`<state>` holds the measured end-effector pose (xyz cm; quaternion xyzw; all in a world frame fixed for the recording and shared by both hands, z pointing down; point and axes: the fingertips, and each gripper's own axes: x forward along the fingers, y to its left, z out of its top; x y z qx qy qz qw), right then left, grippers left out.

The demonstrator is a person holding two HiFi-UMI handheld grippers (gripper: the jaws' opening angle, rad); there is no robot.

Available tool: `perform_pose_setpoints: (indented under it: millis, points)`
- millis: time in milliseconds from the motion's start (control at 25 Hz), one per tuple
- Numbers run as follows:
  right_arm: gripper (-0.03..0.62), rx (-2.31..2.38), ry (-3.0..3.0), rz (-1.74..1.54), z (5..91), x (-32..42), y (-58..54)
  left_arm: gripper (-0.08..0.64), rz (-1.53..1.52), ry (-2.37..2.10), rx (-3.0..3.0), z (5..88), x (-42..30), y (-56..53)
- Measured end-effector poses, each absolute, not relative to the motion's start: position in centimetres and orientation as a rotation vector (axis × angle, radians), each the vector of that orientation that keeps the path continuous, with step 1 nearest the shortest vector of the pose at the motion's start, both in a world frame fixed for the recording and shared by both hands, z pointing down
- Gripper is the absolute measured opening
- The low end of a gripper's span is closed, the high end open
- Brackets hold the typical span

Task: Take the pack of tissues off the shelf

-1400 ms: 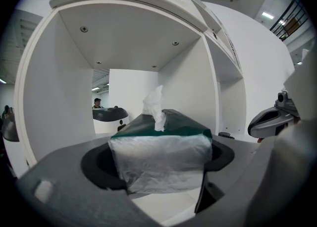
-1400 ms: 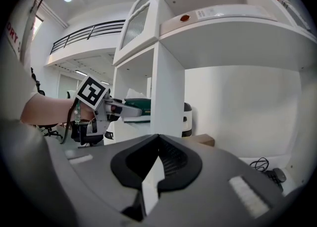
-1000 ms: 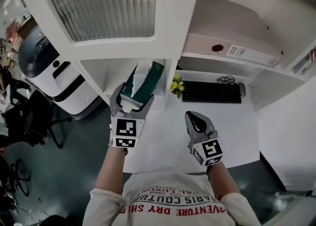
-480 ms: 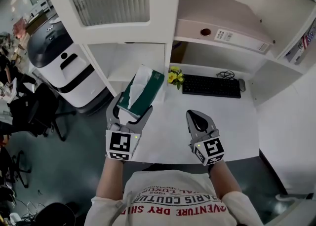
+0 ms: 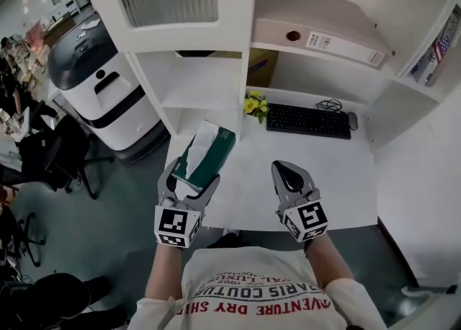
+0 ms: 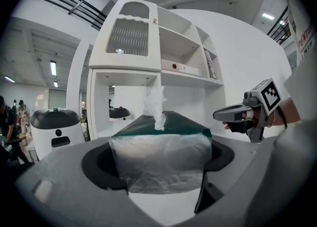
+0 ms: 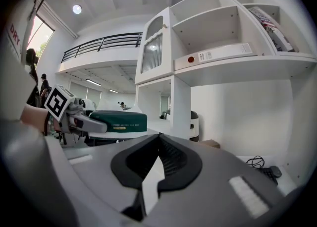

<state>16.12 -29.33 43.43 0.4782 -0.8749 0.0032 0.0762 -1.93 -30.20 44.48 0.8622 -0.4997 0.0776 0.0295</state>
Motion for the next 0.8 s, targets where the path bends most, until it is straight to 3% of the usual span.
perform_pose_setpoints:
  millis: [800]
  points:
    - [0.000, 1.333, -2.664, -0.120, 42.6, 14.0, -28.8, 0.434, 0.240, -1.529, 2.697, 44.5, -1.9, -29.7]
